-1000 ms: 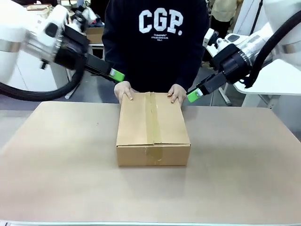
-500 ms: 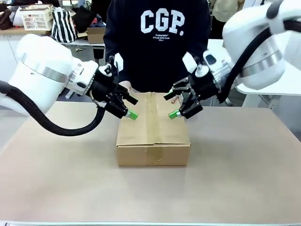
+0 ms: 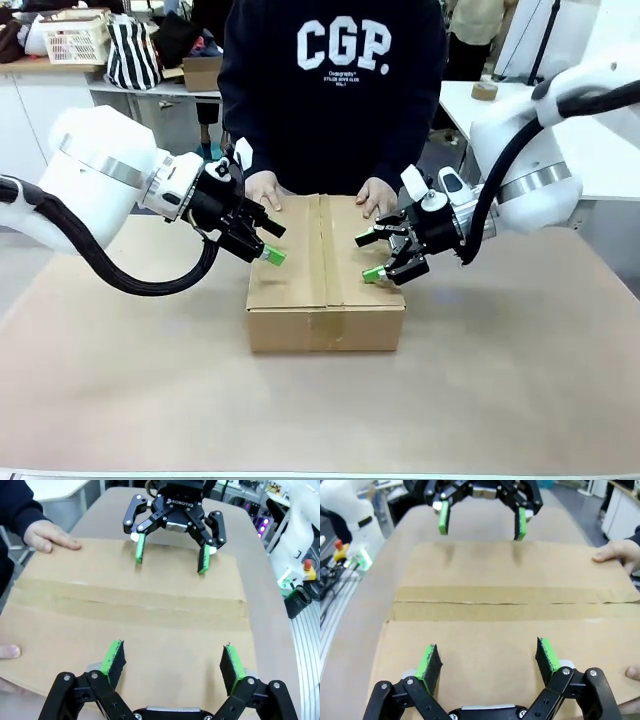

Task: Pack the gift set into the box.
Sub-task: Press and hold the closed box until the human finishes sealing it.

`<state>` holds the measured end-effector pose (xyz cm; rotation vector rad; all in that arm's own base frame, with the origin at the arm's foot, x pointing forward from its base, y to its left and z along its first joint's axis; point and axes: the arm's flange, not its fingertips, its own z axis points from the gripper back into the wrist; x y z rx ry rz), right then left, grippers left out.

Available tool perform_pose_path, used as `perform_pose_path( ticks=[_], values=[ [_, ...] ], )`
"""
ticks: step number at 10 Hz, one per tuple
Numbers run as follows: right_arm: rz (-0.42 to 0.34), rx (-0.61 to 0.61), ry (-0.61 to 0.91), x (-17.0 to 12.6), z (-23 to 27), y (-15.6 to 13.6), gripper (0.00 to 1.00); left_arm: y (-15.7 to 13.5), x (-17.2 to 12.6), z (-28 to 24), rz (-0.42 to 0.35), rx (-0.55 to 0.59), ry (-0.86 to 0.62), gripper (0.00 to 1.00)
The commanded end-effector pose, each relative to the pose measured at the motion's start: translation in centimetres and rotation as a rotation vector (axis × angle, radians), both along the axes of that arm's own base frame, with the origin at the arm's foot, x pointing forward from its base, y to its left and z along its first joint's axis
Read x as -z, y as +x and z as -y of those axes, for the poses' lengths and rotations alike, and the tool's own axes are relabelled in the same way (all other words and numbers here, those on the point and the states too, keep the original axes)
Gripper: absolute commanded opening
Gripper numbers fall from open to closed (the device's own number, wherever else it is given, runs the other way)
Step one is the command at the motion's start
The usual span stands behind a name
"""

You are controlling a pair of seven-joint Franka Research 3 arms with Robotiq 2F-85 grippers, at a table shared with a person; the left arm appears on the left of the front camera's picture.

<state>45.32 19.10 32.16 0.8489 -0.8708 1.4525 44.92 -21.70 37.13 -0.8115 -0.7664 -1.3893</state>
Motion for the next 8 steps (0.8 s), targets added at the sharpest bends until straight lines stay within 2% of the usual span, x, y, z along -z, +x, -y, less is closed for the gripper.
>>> perform_pose_path(
  ticks=[1, 2, 4, 8],
  values=[
    [0.044, 0.006, -0.025, -1.0, -0.3, -0.1, 1.00, 0.3, 0.4, -0.5, -0.009, -0.010, -0.001, 1.00],
    [0.000, 0.000, 0.000, 0.0, 0.0, 0.0, 1.00, 0.4, 1.1, -0.6, 0.104, 0.021, 0.026, 1.00],
    [-0.024, 0.028, 0.044, 0.8, 0.2, 1.0, 1.00, 0.7, 3.5, -1.3, 0.154, 0.041, -0.015, 1.00],
    [-0.084, -0.014, 0.054, 1.4, 0.1, 1.6, 1.00, 0.6, 4.7, -0.7, 0.182, 0.020, -0.001, 1.00]
  ],
)
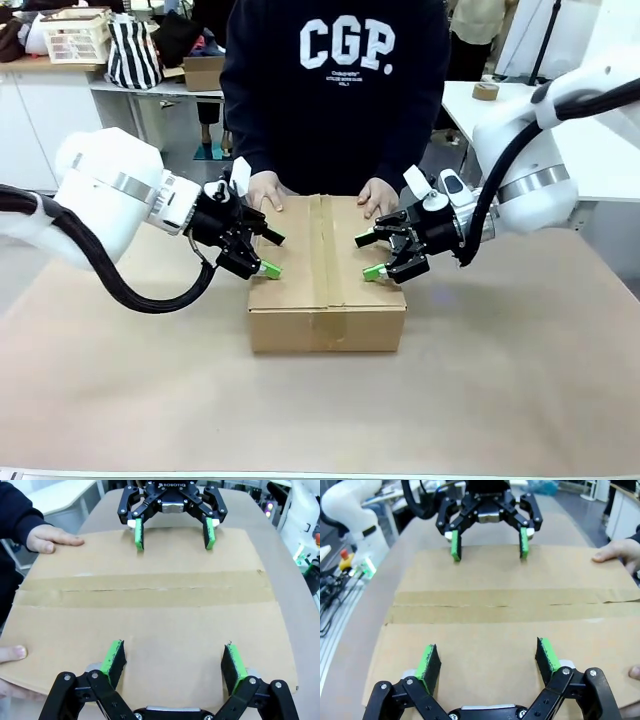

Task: Pack the gift set into the box.
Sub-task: Press and hold the closed box until the human finishes sealing it.

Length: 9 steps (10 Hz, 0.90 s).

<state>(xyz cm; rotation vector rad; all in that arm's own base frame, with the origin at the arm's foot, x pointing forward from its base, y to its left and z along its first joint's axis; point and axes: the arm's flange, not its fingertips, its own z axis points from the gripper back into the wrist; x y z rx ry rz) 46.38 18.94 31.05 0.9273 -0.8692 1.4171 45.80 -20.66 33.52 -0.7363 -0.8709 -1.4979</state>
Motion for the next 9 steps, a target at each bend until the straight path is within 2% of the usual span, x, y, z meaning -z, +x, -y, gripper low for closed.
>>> perform_pose_path(
  ticks=[1, 2, 3, 4, 9],
  values=[
    [-0.054, -0.027, 0.001, 0.7, -0.1, 0.5, 1.00, -0.1, 1.2, 0.4, 0.031, -0.055, 0.019, 1.00],
    [-0.065, -0.036, -0.012, 1.0, 0.0, 0.5, 1.00, 0.0, 1.3, 0.5, 0.019, -0.086, 0.023, 1.00],
    [-0.014, -0.009, 0.009, 0.2, -0.1, 0.0, 1.00, 0.1, 1.4, 0.6, -0.030, -0.066, 0.024, 1.00],
    [-0.014, -0.009, 0.009, 0.2, -0.1, 0.0, 1.00, 0.1, 0.0, 0.1, 0.007, -0.037, 0.006, 1.00],
    [-0.014, -0.009, 0.009, 0.2, -0.1, 0.0, 1.00, 0.1, 0.0, 0.1, 0.007, -0.037, 0.006, 1.00]
  ],
)
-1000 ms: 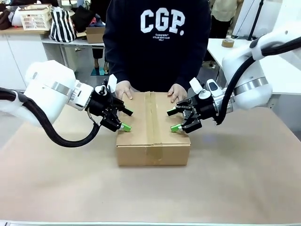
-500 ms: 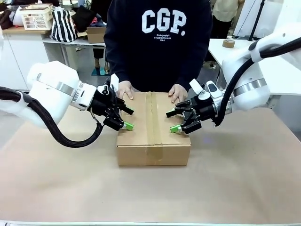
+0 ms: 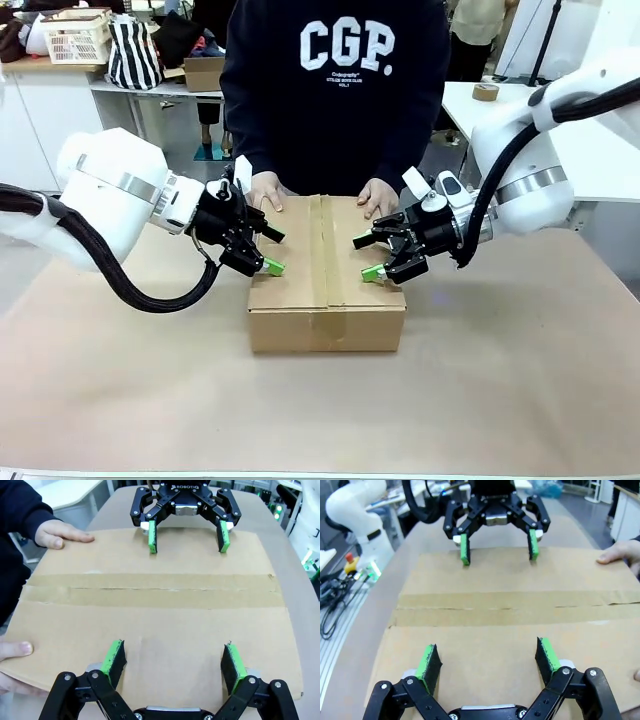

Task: Pack the gift set into the box.
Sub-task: Press and hold the closed box until the human finishes sealing it.

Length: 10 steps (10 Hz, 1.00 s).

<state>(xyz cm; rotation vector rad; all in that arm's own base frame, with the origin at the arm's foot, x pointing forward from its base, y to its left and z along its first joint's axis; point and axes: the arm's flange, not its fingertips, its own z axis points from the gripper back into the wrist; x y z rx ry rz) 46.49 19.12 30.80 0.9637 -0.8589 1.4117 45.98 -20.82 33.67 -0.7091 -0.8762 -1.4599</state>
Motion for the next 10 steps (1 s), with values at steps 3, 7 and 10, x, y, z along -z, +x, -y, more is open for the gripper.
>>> perform_pose_path(
  ticks=[3, 7, 10],
  values=[
    [0.010, 0.007, -0.008, -0.03, 0.08, -0.12, 1.00, -0.06, 0.15, -0.05, 0.008, 0.007, 0.000, 1.00],
    [0.010, 0.007, -0.008, -0.03, 0.08, -0.12, 1.00, -0.06, 0.15, -0.05, 0.008, 0.007, 0.000, 1.00],
    [0.010, 0.007, -0.008, -0.03, 0.08, -0.12, 1.00, -0.06, 0.15, -0.05, 0.008, 0.007, 0.000, 1.00]
  ],
)
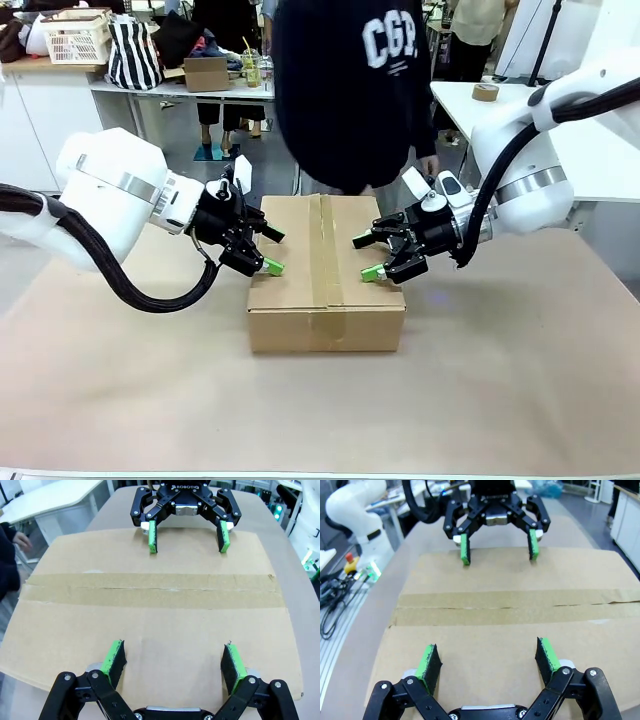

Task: Pack the gift set into the box.
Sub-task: Press and hold the closed box until the human finishes sealing it.

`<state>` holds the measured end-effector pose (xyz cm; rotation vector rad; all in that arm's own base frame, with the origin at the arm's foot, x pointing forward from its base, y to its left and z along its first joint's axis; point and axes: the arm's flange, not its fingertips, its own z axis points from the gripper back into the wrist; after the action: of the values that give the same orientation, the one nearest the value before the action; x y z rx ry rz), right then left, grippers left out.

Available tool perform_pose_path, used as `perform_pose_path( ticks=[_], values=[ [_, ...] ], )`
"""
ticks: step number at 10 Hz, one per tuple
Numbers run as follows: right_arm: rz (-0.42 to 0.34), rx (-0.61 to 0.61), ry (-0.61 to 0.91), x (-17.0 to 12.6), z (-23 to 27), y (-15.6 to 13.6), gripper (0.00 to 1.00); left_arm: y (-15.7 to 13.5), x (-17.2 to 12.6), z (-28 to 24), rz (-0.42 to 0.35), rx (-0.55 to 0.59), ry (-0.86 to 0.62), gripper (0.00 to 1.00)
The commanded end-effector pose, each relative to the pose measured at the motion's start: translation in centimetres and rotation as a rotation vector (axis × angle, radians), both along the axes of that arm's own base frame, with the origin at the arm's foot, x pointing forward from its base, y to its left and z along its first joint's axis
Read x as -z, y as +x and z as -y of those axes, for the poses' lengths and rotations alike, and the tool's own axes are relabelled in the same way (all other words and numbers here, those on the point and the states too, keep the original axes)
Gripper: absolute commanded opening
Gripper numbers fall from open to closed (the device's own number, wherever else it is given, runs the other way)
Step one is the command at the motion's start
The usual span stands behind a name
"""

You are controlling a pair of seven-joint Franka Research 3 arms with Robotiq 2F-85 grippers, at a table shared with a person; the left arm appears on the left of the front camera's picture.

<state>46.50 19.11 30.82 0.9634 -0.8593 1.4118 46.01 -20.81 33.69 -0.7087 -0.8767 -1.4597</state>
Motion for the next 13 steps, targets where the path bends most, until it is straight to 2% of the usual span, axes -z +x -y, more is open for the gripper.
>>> perform_pose_path(
  ticks=[1, 13],
  values=[
    [0.009, 0.007, -0.008, -0.01, 0.08, -0.12, 1.00, -0.08, 0.17, -0.04, 0.008, 0.008, 0.001, 1.00],
    [0.009, 0.007, -0.008, -0.01, 0.08, -0.12, 1.00, -0.08, 0.17, -0.04, 0.008, 0.008, 0.001, 1.00]
  ],
)
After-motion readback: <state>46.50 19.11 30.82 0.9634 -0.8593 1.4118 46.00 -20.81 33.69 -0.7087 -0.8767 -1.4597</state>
